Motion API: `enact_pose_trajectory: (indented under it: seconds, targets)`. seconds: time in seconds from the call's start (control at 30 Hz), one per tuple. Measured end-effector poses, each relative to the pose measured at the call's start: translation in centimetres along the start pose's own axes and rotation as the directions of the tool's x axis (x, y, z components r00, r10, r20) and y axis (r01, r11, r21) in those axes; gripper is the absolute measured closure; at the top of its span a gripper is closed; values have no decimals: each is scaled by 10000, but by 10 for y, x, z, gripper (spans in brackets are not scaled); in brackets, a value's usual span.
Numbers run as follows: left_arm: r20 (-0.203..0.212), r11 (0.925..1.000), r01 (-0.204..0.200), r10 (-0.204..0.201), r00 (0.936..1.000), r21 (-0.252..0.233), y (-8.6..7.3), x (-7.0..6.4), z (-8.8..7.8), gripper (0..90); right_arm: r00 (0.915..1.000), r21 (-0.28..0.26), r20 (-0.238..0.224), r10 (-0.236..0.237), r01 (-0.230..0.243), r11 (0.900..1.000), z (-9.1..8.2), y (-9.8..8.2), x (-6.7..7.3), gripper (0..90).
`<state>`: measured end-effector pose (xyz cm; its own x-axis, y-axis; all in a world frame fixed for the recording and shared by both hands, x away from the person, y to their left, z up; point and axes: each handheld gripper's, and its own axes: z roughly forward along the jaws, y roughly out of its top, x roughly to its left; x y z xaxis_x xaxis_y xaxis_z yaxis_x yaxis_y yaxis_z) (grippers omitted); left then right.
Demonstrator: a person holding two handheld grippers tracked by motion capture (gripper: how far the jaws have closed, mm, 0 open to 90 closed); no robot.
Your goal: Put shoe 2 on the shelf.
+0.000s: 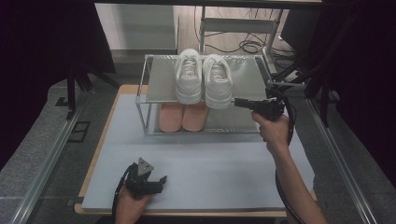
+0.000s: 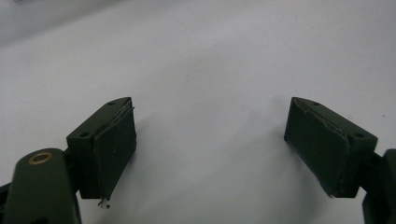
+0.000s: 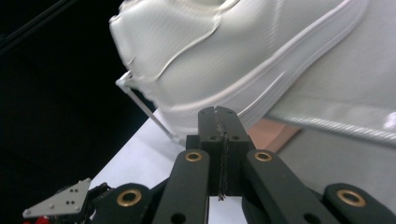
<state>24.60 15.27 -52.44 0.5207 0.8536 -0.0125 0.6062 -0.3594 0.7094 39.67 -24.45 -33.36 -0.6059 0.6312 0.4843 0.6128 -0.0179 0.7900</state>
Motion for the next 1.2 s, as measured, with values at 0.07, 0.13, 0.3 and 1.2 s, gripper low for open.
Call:
enact_pose_trajectory:
  seconds: [0.07, 0.13, 0.3, 1.2]
  targets:
    - [0, 10000, 1, -1, 10000, -3, 0, 0, 0, 166, 9999, -59, -98, -115, 115, 9999, 3, -7, 4, 899]
    - [-3, 10000, -1, 1, 10000, -2, 0, 0, 0, 166, 9995, -46, 19, -322, 322, 9995, 7, -12, 9, 900]
    - [-4, 10000, -2, 2, 10000, -3, 0, 0, 0, 165, 9977, -208, 203, -644, 648, 9977, 16, -15, 15, 900]
    - [0, 10000, 20, -20, 10000, -40, 0, 0, 0, 166, 9966, -472, 536, -624, 650, 9968, 37, -7, 11, 900]
